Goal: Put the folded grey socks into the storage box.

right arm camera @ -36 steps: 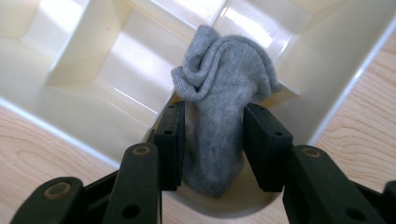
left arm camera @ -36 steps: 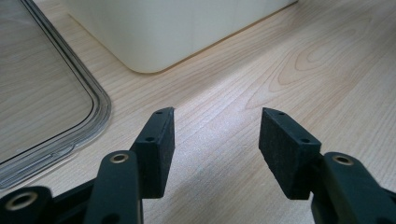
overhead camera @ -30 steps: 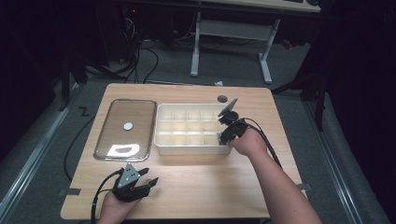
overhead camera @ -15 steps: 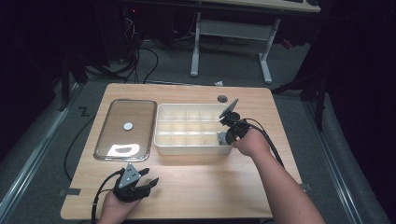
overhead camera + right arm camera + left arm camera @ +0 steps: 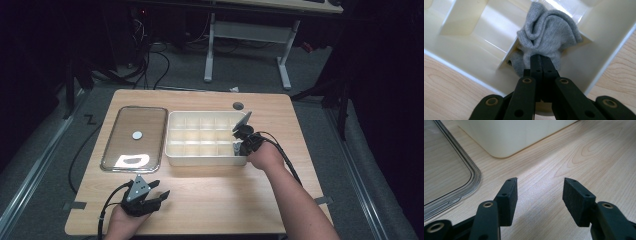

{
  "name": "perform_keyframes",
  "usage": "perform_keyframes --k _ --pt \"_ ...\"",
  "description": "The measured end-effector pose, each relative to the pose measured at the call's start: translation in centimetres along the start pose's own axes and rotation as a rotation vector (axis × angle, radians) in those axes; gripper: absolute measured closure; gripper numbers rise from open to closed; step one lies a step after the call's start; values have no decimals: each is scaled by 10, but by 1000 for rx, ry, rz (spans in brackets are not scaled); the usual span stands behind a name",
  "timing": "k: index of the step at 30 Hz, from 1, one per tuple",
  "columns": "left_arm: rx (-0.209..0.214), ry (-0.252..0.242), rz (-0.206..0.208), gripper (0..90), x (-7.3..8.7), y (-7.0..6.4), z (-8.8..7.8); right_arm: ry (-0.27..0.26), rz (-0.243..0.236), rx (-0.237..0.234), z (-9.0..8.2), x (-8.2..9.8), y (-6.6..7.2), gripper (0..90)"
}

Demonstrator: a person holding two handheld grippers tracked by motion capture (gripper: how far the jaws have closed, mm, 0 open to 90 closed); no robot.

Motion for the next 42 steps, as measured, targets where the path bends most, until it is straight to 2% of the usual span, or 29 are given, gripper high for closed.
perform_keyframes --k 3,6,9,11,12,13,19,23,29,30,31,32,33,34,36,37,38,42 --pt "0 0 0 464 0 0 0 -4 -10 -8 -7 -1 1 896" --pt "2 2 2 463 0 0 0 -39 -6 -19 -18 -5 1 897" --pt "1 1 4 463 -1 -1 0 -77 13 -13 -26 -12 -1 898" --pt "-1 -1 2 463 -1 -1 0 -81 31 -9 -25 -15 -1 897" --pt "-2 -2 2 463 -1 -1 0 -78 43 -6 -24 -16 -1 897" --pt "-3 -4 0 463 -1 0 -1 -81 30 -2 -22 -18 -2 897" --pt "-4 -3 -4 463 0 1 -2 -60 25 11 -7 -22 2 900" --pt "-4 -4 -2 463 0 1 -2 -25 41 24 0 -24 4 900" --pt "0 -1 -1 463 0 0 -2 6 27 53 13 -27 6 900" --pt "1 0 0 464 0 0 -1 14 38 56 14 -27 7 900" --pt "1 2 0 463 1 0 -1 19 47 56 15 -27 7 900" --pt "2 2 0 463 1 0 -1 22 35 55 16 -28 6 900" --pt "3 3 0 464 1 0 -1 31 59 53 16 -28 7 900" --pt "3 1 -1 464 1 0 -1 30 46 51 17 -29 6 900" --pt "2 0 -1 464 1 0 -1 40 54 48 17 -29 6 900" --pt "2 1 -1 463 1 0 -1 40 66 47 18 -28 7 900" --pt "3 2 -1 464 0 -1 -1 33 50 43 18 -29 5 900" --pt "4 3 3 463 0 -2 0 32 59 28 19 -29 4 900"
Point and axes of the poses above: each handheld gripper's, and its own axes: z roughly forward along the jaws, x roughly out of its underside, y roughly to its left, the point moved 5 cm from there along z, roughly forward along the jaws, and after that the axes turned 14 degrees about z, right-handed, at the moved point
